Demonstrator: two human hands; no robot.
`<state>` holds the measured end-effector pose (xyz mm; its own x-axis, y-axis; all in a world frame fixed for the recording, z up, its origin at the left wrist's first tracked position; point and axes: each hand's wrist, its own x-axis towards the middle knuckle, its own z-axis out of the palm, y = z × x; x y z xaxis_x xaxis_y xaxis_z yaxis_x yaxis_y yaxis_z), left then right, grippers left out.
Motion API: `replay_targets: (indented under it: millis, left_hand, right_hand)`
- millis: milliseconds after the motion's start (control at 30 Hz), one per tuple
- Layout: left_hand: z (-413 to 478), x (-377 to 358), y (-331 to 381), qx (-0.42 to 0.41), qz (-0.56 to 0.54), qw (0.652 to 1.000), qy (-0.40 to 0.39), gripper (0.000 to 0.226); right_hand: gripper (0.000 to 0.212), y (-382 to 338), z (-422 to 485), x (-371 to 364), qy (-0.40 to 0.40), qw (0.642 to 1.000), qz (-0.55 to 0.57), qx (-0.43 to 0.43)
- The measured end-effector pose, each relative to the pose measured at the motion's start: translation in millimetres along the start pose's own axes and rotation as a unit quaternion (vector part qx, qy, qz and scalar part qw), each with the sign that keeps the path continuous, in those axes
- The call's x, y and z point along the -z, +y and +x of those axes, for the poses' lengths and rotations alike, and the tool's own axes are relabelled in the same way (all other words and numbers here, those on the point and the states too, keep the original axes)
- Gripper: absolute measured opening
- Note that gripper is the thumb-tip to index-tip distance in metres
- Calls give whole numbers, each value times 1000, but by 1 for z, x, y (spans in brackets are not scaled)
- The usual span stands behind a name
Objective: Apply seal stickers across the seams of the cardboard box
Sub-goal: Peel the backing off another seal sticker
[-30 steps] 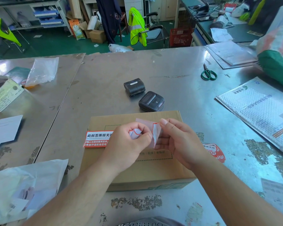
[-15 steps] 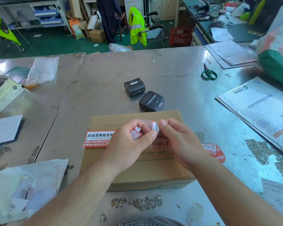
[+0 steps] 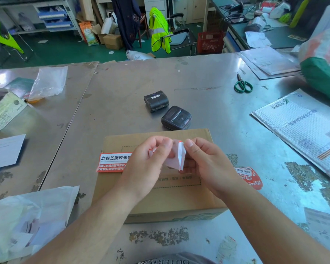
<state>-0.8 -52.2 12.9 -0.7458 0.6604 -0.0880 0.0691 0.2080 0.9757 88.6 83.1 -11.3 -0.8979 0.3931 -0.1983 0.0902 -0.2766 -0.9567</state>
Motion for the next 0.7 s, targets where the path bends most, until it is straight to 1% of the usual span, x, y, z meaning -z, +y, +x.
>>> replay_targets:
  millis: [67,133,267,433,500,600,700]
  left_hand:
    - [0,0,0,6,-9,1000,-8,39]
    - [2,0,0,13,-1,1000,7,38]
    - [6,0,2,2,16,999,33,17]
    - [5,0,2,-1,6,999,36,16]
    - [5,2,1,18,-48,998,45,15]
    - [5,9,1,58,-155,983,77,12]
    - [6,17,-1,90,-191,970,122,16]
  right_hand:
    - [28,-1,-1,1,-4,1000,-11,1]
    - [28,-1,-2,0,-8,1000,-17,4]
    - [27,-1,-2,-2,-13,1000,-11,3]
    - [26,-1,-2,-1,-9,1000,-12,-3]
    - [26,0,0,0,2,1000,-6,-10]
    - [26,2,3,5,25,999,45,-19]
    - [27,0,4,10,43,995,89,-29]
